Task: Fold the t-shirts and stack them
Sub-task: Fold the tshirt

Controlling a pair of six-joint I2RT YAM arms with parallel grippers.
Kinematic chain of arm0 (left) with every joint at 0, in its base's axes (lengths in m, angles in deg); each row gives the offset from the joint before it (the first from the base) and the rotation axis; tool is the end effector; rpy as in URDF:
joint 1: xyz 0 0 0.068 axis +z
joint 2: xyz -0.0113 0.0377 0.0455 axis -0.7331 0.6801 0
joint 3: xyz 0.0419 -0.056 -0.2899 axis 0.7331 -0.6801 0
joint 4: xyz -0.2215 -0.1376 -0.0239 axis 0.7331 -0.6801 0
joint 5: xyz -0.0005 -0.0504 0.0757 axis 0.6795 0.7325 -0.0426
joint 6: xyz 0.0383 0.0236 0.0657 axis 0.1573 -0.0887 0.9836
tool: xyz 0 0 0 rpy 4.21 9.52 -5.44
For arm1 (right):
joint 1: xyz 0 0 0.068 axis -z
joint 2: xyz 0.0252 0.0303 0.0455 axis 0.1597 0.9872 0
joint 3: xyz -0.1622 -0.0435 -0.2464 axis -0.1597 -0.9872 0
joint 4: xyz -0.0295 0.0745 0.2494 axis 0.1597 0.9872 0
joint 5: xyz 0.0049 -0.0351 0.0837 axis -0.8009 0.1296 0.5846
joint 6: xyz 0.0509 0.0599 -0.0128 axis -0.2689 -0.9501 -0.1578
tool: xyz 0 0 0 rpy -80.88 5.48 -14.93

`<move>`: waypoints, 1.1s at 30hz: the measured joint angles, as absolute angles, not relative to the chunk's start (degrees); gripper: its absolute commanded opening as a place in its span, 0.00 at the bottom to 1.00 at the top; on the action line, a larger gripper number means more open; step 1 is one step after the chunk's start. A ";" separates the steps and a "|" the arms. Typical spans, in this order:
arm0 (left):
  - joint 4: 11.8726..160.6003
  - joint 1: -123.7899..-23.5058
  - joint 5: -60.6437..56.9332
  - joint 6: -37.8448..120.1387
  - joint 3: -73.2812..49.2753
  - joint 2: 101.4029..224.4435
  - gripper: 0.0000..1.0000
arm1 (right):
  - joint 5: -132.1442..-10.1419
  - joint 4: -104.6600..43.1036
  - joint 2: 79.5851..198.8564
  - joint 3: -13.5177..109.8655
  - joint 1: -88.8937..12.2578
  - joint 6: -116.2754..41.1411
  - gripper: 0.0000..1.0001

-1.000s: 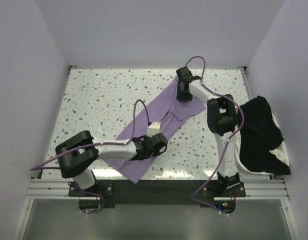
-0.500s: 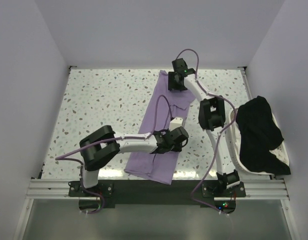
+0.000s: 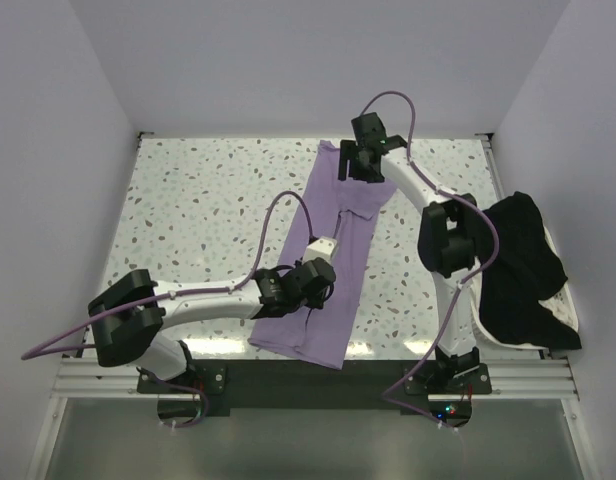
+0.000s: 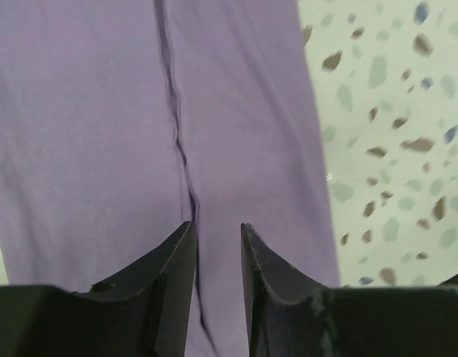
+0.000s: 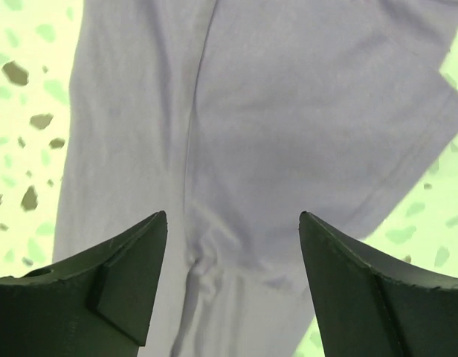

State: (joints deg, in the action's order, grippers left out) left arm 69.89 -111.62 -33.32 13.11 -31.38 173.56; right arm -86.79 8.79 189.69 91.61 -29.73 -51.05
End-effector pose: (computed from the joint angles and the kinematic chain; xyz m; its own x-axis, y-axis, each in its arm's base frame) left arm 0.1669 -0.2867 0.2175 -0.7004 0.1067 -0.7058 0.3480 0.9143 -0.2071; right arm 0.5196 0.1845 0.2233 -0.7913 0.0703 -0.6074 0.0065 0.9943 0.1066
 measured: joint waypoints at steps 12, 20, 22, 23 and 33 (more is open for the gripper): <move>71.12 -116.95 -28.95 16.28 -38.02 179.24 0.24 | -86.10 1.97 184.53 76.81 -30.95 -54.11 0.69; 74.48 -117.84 -28.03 13.88 -33.78 184.14 0.22 | -85.35 3.59 194.58 87.74 -30.93 -52.66 0.69; 75.34 -117.82 -27.53 13.42 -32.23 185.73 0.22 | -85.24 4.22 197.16 91.71 -30.93 -51.94 0.70; 75.93 -117.82 -27.33 13.29 -31.20 186.76 0.22 | -85.22 4.79 198.47 94.03 -30.93 -51.55 0.70; 77.46 -117.67 -26.54 12.87 -26.92 190.74 0.26 | -84.70 7.70 204.96 105.68 -31.02 -48.56 0.76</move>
